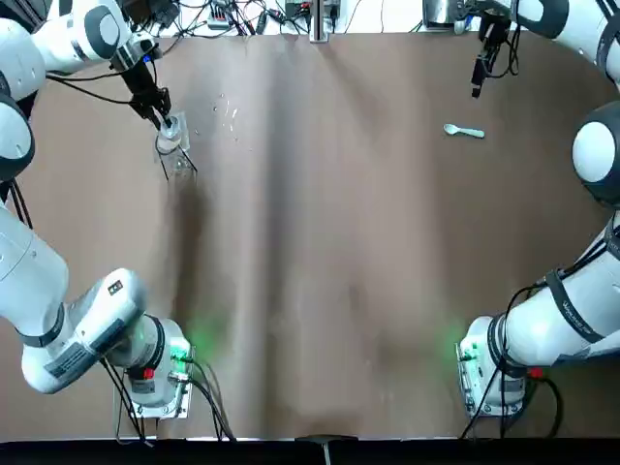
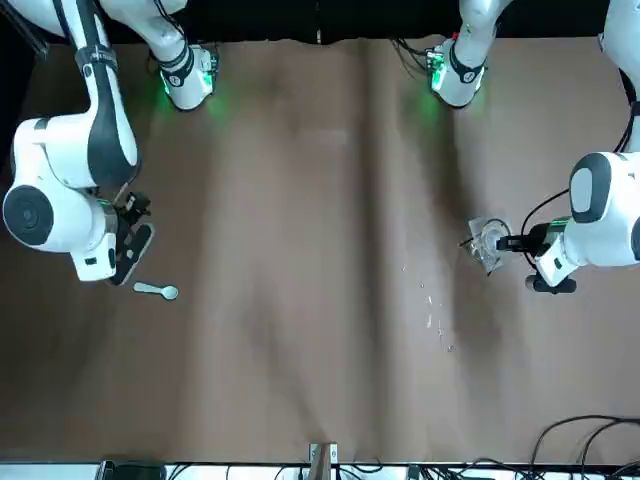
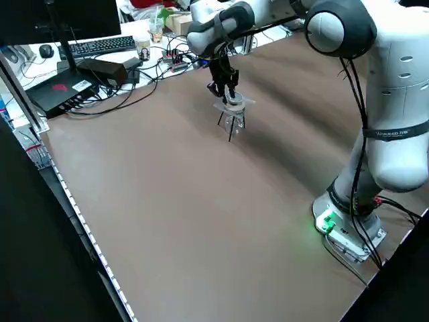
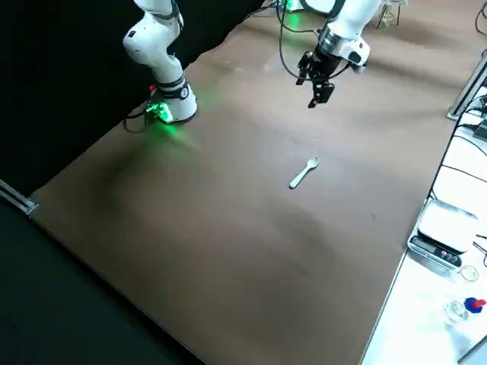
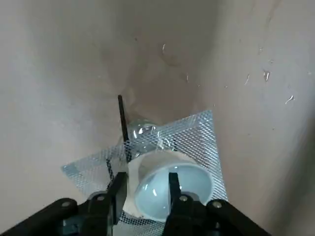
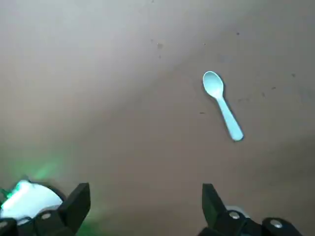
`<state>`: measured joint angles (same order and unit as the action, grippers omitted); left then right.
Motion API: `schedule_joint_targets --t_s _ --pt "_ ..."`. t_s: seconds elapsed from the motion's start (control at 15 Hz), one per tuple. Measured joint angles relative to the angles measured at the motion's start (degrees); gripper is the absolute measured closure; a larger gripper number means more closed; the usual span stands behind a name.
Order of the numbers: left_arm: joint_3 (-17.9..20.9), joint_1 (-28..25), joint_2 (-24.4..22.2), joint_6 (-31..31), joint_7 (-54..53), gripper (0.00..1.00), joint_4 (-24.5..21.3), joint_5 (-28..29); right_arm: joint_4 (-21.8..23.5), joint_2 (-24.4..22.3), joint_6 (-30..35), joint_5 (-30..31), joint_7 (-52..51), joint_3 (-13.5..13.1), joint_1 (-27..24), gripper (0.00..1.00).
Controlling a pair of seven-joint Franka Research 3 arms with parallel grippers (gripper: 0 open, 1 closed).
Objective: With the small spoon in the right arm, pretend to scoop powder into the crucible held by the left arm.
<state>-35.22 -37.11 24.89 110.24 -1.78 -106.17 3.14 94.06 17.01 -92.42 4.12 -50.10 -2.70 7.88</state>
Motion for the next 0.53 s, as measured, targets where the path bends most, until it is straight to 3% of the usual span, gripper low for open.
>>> schedule_joint_targets --t_s 0.27,0.53 --pt "0.0 0.29 0.09 0.14 0.29 0.64 0.0 0.0 0.06 0.76 -2.07 0.02 -11.83 -0.2 -4.08 0.0" --pt "0.0 0.29 0.1 0.14 0.37 0.72 0.0 -0.01 0.21 3.97 -5.63 0.02 -18.8 -0.02 -4.32 0.0"
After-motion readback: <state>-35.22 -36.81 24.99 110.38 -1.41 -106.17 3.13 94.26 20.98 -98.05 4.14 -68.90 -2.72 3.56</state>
